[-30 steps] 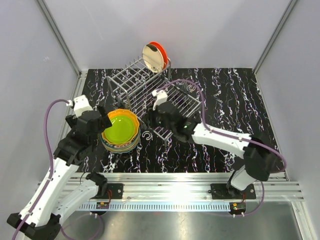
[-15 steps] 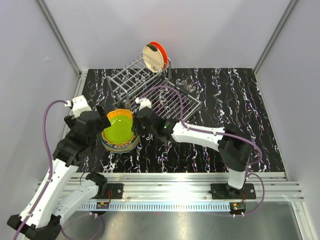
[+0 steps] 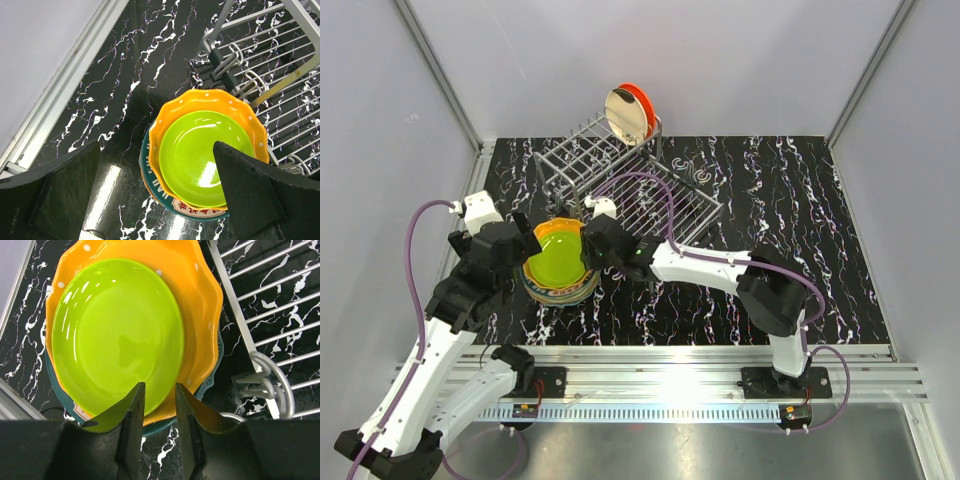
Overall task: Load the plates into the dish rack
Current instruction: Grab a plate with the right arm
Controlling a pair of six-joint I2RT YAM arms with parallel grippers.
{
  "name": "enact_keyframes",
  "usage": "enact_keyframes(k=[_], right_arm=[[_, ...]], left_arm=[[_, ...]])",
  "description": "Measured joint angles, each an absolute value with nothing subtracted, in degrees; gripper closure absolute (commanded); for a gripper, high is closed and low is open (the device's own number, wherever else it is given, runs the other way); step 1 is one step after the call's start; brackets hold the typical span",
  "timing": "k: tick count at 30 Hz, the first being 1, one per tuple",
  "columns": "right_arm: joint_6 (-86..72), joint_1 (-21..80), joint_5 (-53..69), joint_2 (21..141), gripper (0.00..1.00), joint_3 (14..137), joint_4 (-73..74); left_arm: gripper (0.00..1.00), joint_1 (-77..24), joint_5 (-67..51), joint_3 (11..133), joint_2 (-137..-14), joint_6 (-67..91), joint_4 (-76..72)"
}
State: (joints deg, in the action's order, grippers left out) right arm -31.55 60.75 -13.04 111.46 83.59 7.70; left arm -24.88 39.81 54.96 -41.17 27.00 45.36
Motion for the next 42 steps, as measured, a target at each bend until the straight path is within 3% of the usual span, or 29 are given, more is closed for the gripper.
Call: enact_keyframes(k=[24, 42], right_arm=[[-34.11, 60.75, -14.55, 117.25, 0.6, 88.49, 8.88], [-36.21, 60.71, -17.3, 117.3, 0.93, 88.9, 8.4]], left_arm=[[0.01, -24.88, 39.62, 54.96, -40.6, 27.0, 45.34], [0.01, -24.88, 39.59, 54.96, -40.6, 27.03, 45.34]])
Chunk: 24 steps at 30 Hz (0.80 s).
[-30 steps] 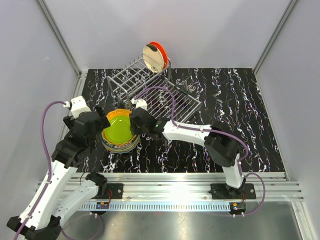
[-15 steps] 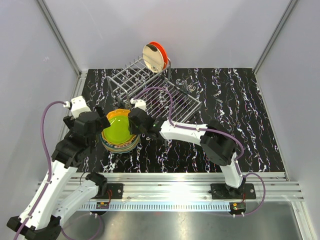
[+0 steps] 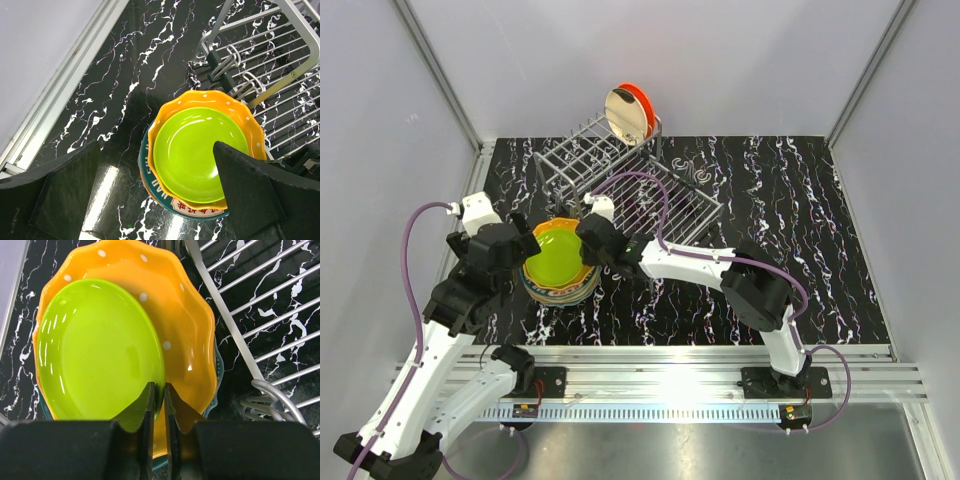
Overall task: Load the plates into the dish rack
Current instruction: Grab a plate with the right arm
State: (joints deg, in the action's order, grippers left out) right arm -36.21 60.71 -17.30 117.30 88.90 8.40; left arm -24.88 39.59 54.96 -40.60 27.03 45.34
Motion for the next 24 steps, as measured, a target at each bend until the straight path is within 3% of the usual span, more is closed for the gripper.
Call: enact_keyframes(k=[6, 24], right_arm=[[-38.5, 60.71, -18.48, 117.12, 1.0, 89.47, 8.49], [-40.97, 59.61, -21.96, 105.82, 1.0, 84.18, 8.88]], left_arm=[[0.01, -24.88, 39.59, 54.96, -40.6, 27.03, 45.34], [0.01, -24.88, 39.57, 54.96, -40.6, 27.03, 45.34]])
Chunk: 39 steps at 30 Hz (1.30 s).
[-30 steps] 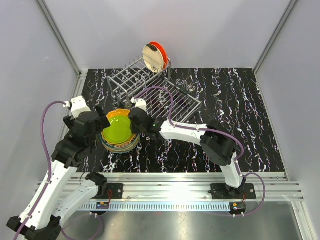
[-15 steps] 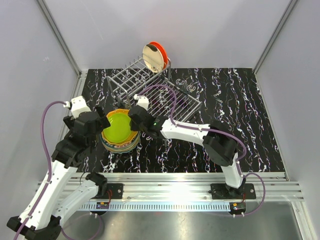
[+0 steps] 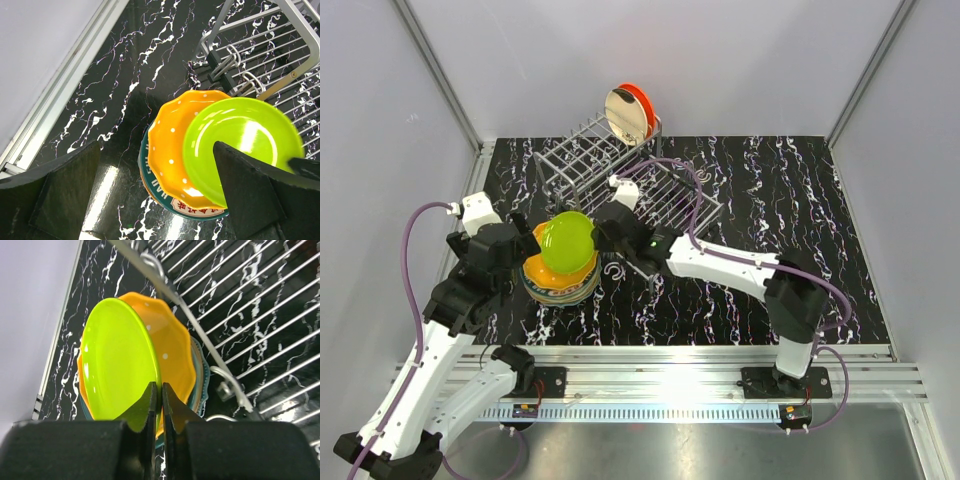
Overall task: Load the plates into the dish rack
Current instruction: Grab a plate with the right arm, then insert the plate into the dish rack
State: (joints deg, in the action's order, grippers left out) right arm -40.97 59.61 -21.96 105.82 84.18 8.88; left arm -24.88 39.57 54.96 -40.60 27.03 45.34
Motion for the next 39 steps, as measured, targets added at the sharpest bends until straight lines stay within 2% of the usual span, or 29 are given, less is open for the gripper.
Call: enact_keyframes(k=[8, 14, 22, 28, 39], right_arm=[[-38.68, 58.54, -24.25, 98.04, 1.0, 78.48, 9.26], [-35.09, 57.84, -26.83, 87.94, 1.0, 72.34, 10.94], [-30.41, 49.21, -30.39, 76.51, 1.0, 68.75, 12.43], [-22.7, 41.89, -32.1, 77.43, 1.0, 71.16, 12.19], [-4.97, 35.81, -32.42, 90.94, 1.0, 85.84, 5.06]], left_arm=[[0.01, -24.88, 39.55, 54.96, -40.6, 27.03, 45.34], [0.01, -24.88, 39.51, 54.96, -40.6, 27.0, 45.34], [0.01, -24.88, 39.51, 54.96, -40.6, 27.03, 45.34], [0.01, -24.88, 39.51, 54.96, -40.6, 27.03, 45.36], [0.01, -24.88, 39.53, 54.96, -40.77, 27.03, 45.34]])
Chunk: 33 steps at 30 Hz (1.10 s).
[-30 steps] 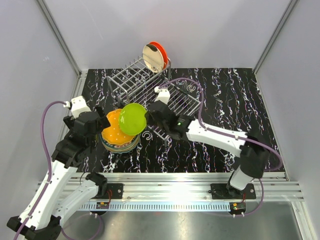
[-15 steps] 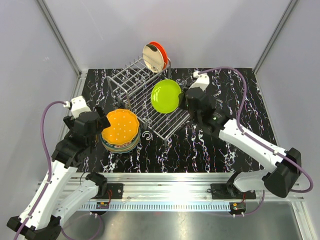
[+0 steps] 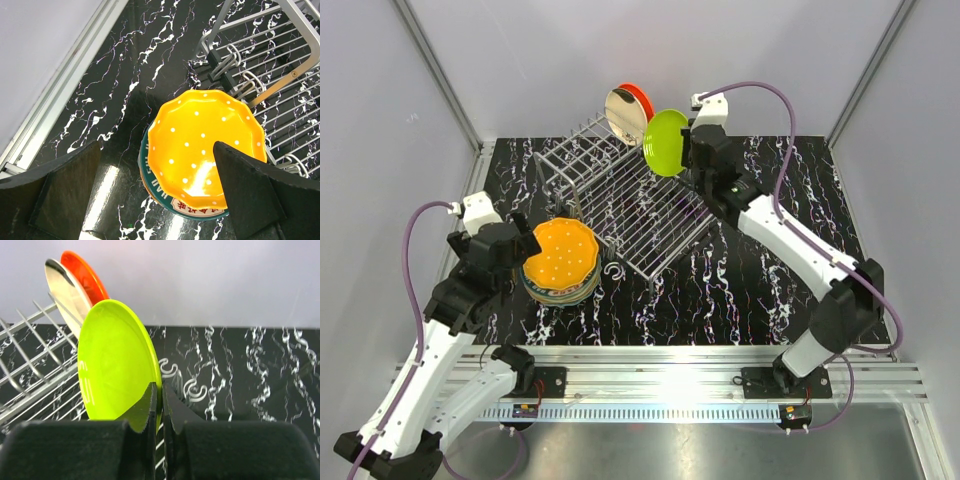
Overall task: Load the plates into the dish rack
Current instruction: Insert the plate into the dish rack
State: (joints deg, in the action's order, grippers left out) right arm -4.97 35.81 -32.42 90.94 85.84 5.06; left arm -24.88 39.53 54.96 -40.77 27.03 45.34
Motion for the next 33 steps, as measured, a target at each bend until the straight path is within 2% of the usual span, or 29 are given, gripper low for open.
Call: enact_keyframes(k=[13, 33], right_arm=[[9.3, 35.51, -32.34, 99.55, 1.0, 89.6, -3.4], [16.34, 35.48, -29.1, 103.83, 1.0, 93.84, -8.91]], left_arm=[[0.01, -25.41, 39.64, 54.96, -41.74, 27.0, 45.36], [0.01, -26.24, 39.75, 54.96, -42.17, 27.0, 45.36]])
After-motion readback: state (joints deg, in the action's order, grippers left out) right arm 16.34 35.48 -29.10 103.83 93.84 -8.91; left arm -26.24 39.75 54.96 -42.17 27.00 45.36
